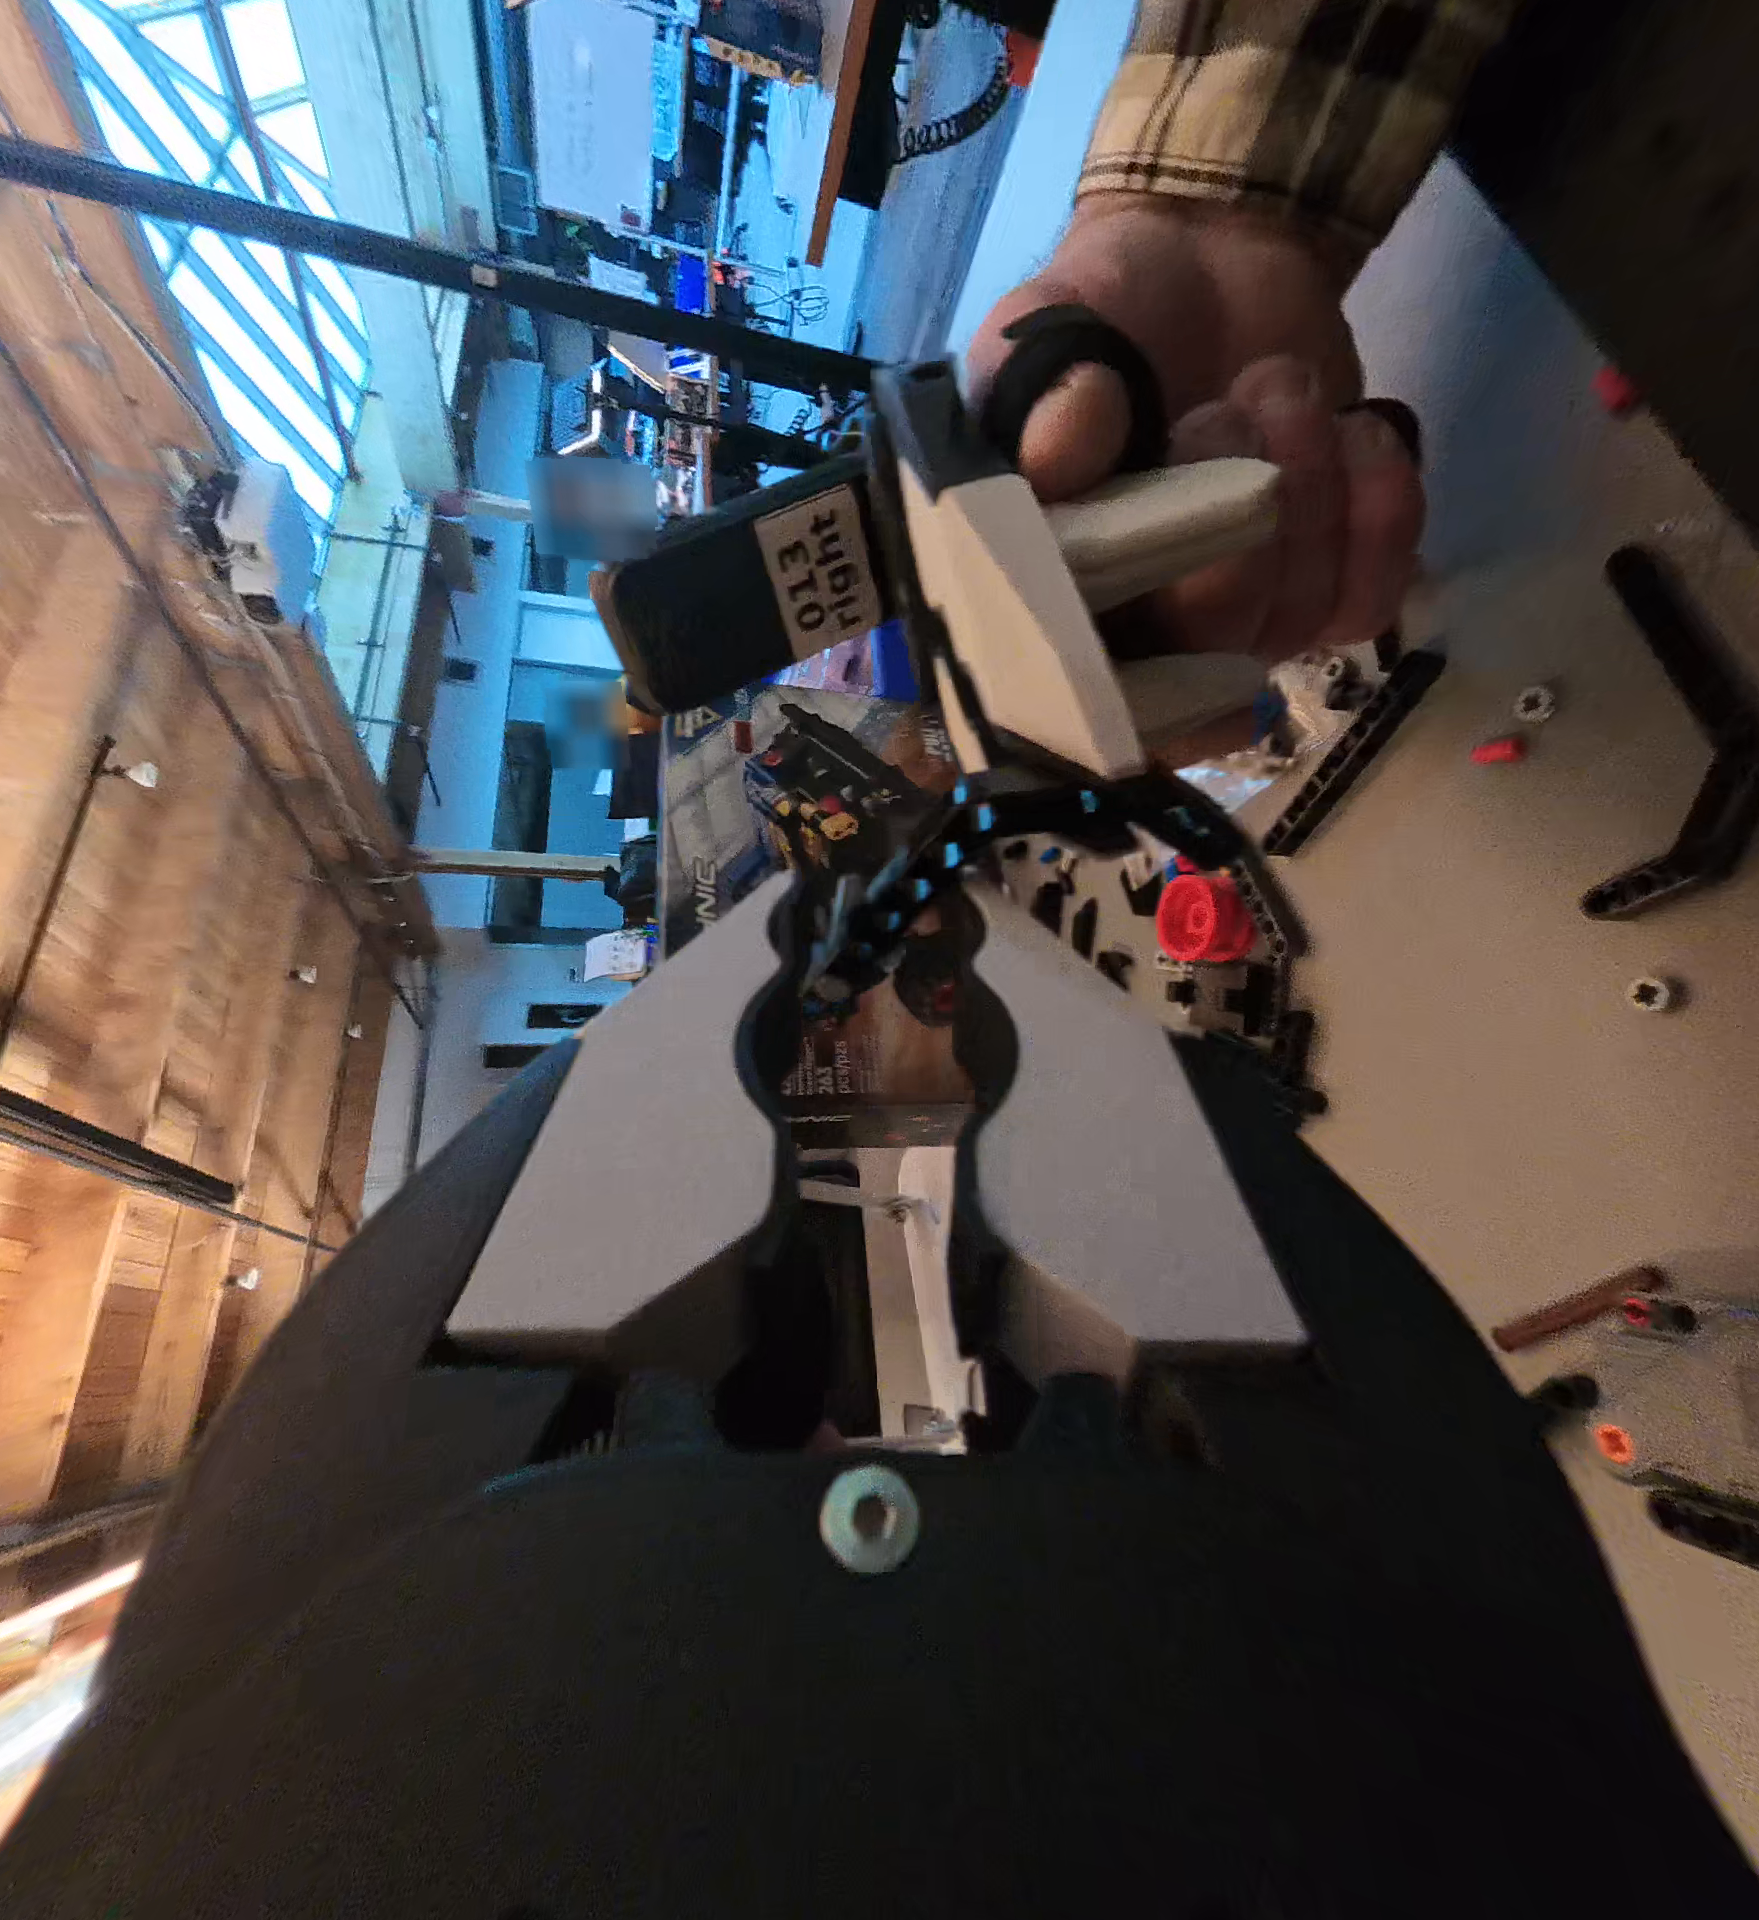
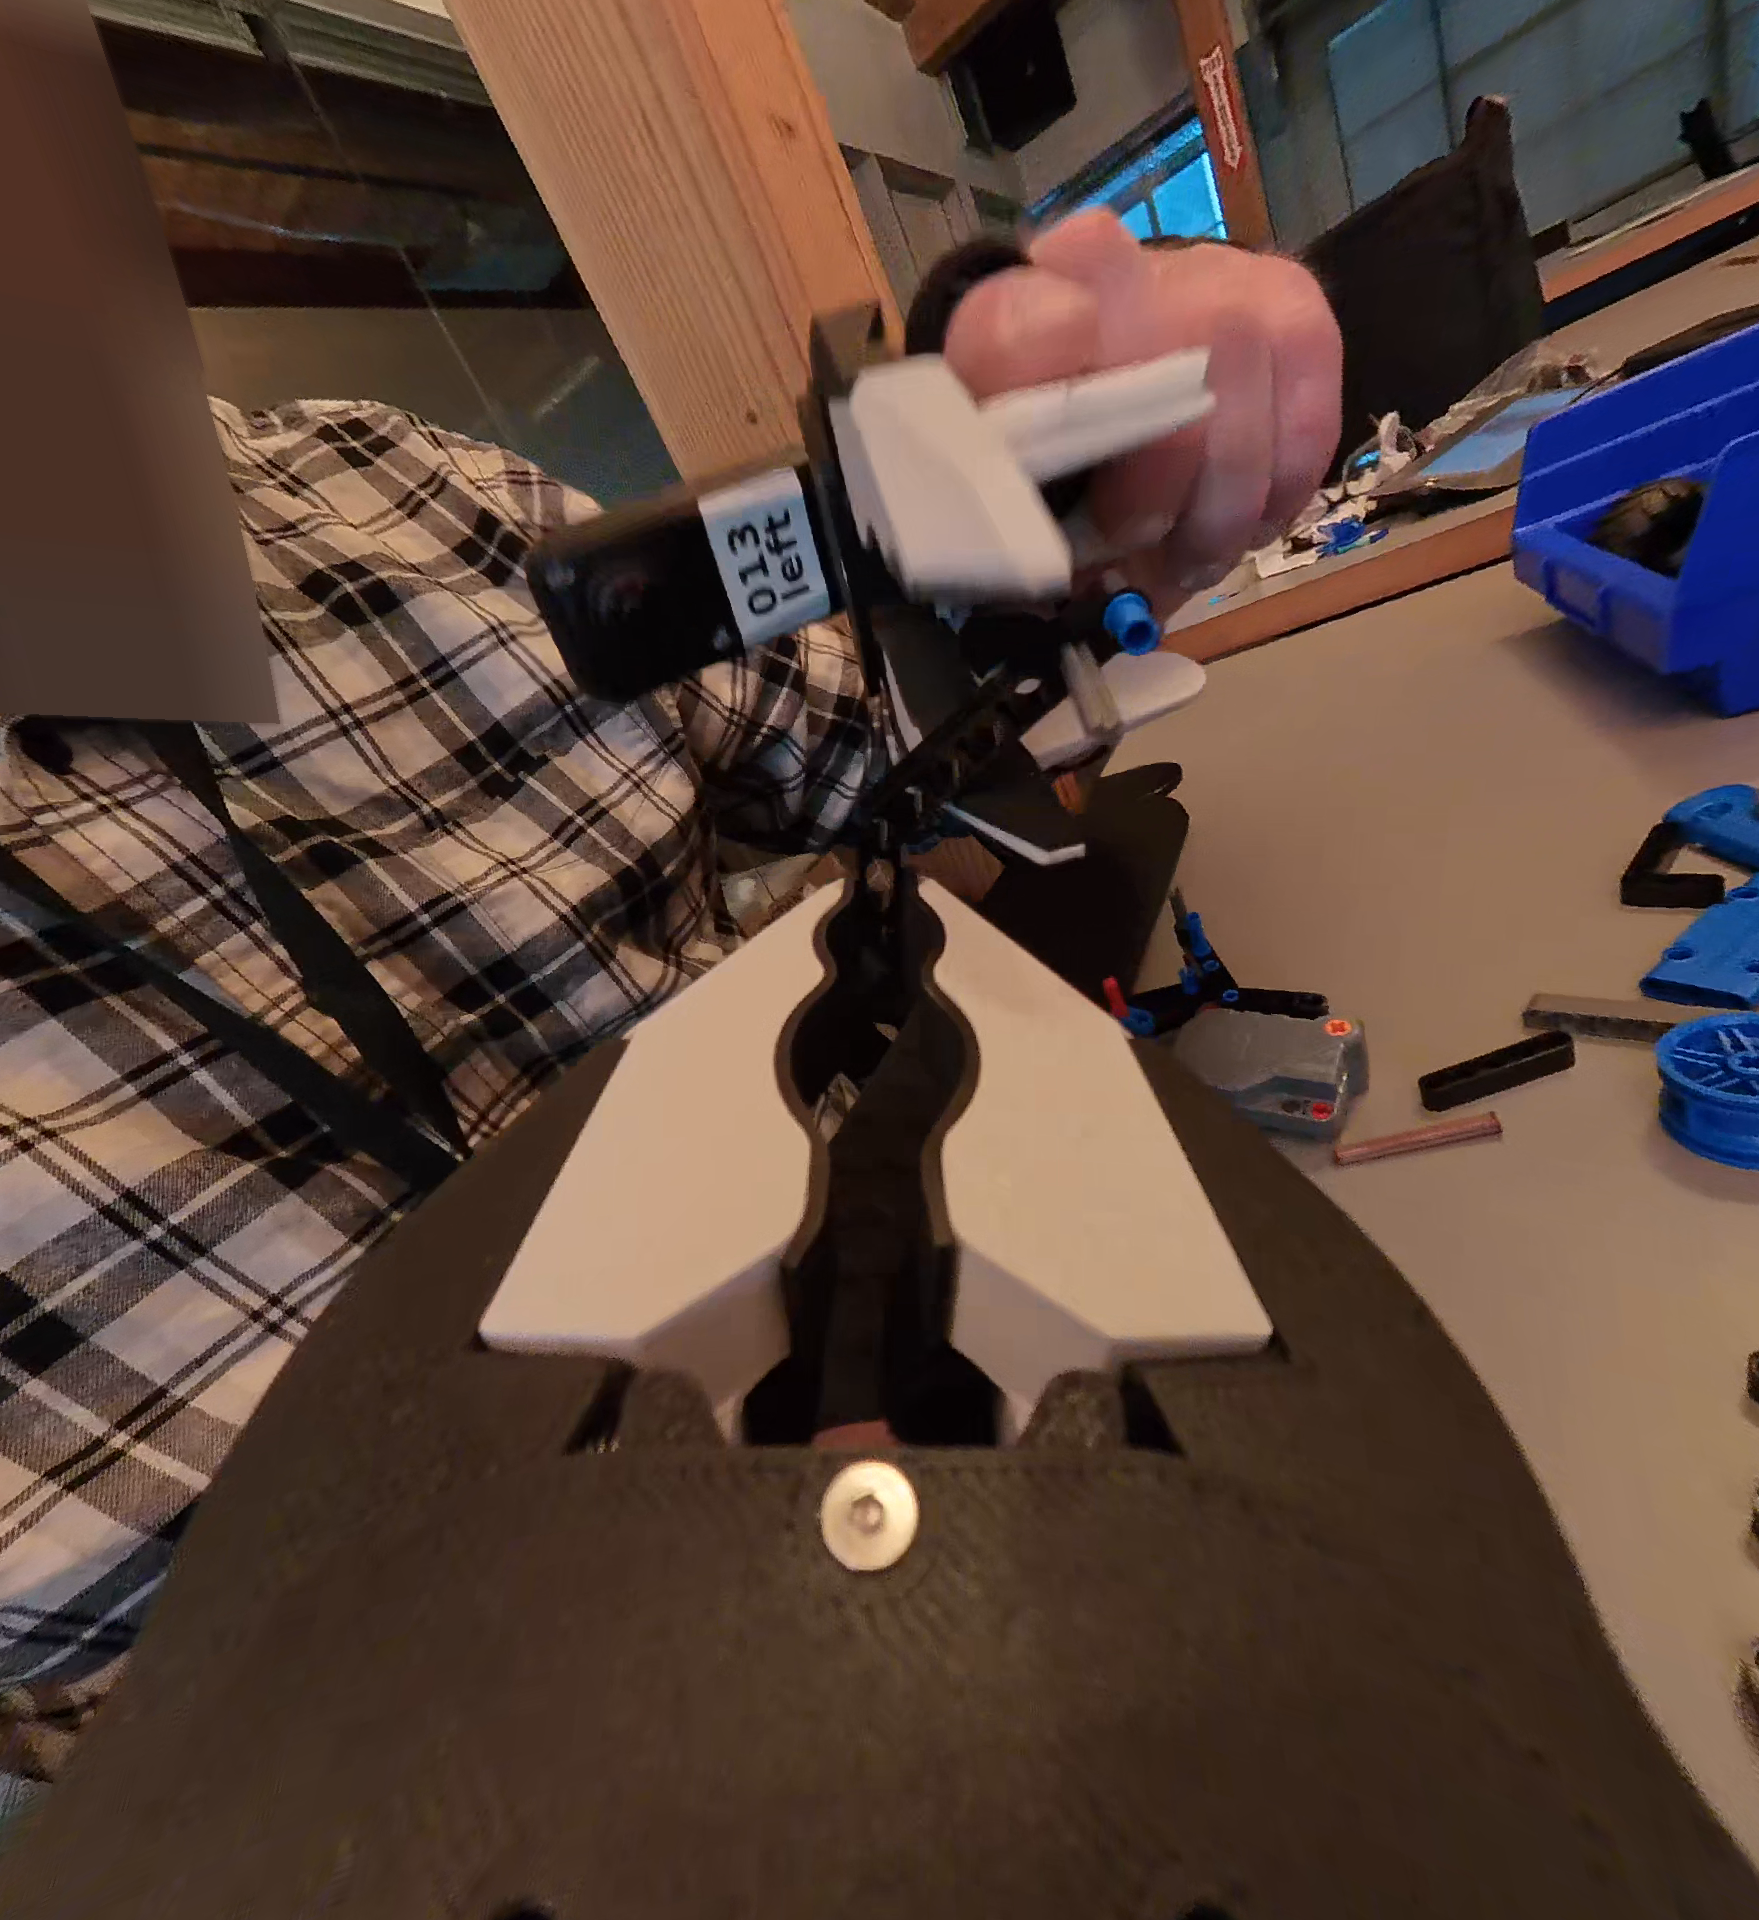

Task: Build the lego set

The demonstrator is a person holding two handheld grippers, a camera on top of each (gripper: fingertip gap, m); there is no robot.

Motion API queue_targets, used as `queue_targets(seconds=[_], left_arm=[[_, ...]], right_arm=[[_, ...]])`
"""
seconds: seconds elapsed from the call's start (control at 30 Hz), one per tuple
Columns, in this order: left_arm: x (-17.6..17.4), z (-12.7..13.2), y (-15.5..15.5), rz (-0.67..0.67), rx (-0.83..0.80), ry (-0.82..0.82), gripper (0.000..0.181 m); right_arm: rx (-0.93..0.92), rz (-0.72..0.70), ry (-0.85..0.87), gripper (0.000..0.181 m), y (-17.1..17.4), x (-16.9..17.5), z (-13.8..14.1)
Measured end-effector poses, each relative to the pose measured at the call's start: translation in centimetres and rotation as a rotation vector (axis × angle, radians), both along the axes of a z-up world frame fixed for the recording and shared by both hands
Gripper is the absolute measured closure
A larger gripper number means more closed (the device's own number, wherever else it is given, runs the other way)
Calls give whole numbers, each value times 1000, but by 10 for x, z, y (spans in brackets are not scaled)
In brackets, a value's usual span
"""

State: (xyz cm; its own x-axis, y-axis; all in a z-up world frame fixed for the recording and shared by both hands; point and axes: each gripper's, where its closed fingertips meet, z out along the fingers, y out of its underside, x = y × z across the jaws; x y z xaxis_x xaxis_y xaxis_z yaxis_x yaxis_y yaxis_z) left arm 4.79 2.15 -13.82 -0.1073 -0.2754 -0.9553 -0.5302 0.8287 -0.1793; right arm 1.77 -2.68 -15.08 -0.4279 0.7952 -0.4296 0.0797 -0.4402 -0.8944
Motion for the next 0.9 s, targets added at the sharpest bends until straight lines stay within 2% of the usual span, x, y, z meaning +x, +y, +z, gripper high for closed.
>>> queue_targets(seconds=[0.23, 0.37, 0.43, 0.57, 0.77, 0.9], left_arm=[[-2, -6, 12, 60, 72, 46, 175], [-11, -8, 30, 151, 68, 33, 177], [-14, -7, 36, 185, 74, 25, 177], [-22, -7, 54, 290, 76, 20, 177], [-28, -15, 72, 404, 67, 79, 177], [-25, -19, 76, 432, 79, 105, 177]], right_arm=[[-60, -23, 32, 174, 8, 2, 7], [-75, -146, 40, 164, 30, 5, 12], [-69, -227, 36, 153, 43, 6, 12], [52, -423, 10, 148, 65, 12, 14], [285, -556, -91, 144, 66, 5, 9], [374, -667, -208, 156, 80, -1, -6]])
